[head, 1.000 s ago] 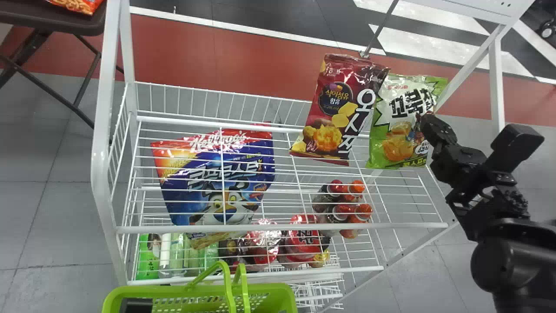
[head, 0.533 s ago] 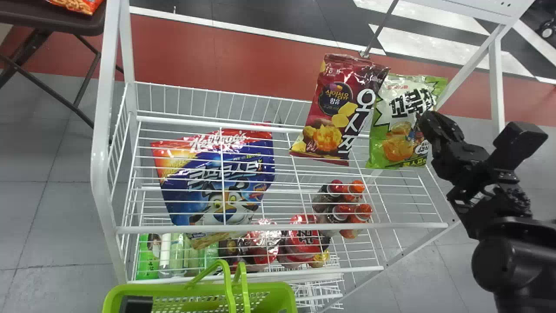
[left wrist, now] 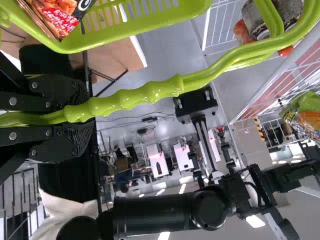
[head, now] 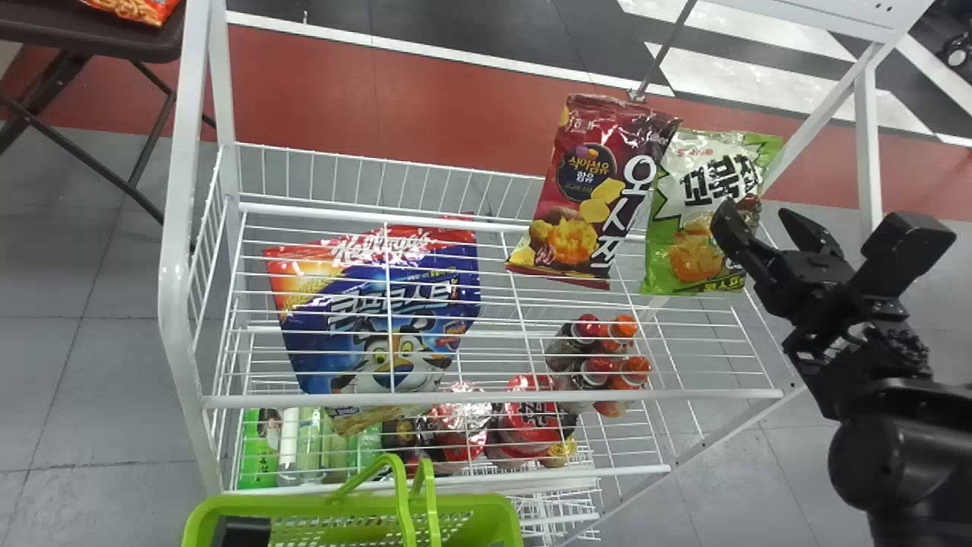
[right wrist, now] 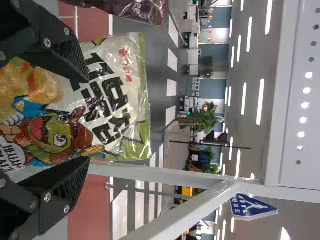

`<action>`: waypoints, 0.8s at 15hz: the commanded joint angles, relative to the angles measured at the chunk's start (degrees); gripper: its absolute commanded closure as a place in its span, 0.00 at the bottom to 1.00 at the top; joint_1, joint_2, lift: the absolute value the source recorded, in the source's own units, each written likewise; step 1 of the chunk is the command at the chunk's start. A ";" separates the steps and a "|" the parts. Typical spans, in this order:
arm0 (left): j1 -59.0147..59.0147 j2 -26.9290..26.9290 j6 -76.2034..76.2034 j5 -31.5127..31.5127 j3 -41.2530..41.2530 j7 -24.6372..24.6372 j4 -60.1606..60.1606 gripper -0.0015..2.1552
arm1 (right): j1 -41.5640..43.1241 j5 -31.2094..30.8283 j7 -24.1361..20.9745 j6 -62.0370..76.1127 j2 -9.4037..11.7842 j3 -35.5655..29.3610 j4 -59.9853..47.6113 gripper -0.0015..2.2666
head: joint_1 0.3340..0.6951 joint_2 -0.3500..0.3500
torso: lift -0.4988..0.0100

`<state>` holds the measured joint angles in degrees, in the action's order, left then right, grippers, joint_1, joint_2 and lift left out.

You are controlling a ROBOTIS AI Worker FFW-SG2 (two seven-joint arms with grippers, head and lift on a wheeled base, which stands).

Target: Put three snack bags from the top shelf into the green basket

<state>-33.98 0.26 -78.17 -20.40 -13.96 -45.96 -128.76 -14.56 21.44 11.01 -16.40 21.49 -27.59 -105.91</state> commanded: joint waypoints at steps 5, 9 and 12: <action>-0.21 0.27 -0.01 -0.08 -0.02 -0.27 -0.09 0.99 | 1.03 -0.69 0.32 -0.26 0.13 0.35 1.93 0.02 | 1.00 0.00 | 0.88; -0.04 0.35 -0.01 -0.08 -0.11 -0.27 -0.09 0.99 | 2.70 -0.87 1.47 -0.44 0.22 0.70 3.86 0.02 | 1.00 0.00 | 0.88; 0.49 0.35 -0.36 -0.08 -0.11 -0.09 0.26 0.99 | 5.60 -1.75 1.91 -0.44 0.83 2.72 6.76 0.02 | 1.00 0.00 | 0.88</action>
<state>-33.75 0.62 -78.29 -20.48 -14.06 -46.08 -128.68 -10.49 20.22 12.98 -16.87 21.97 -26.10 -100.62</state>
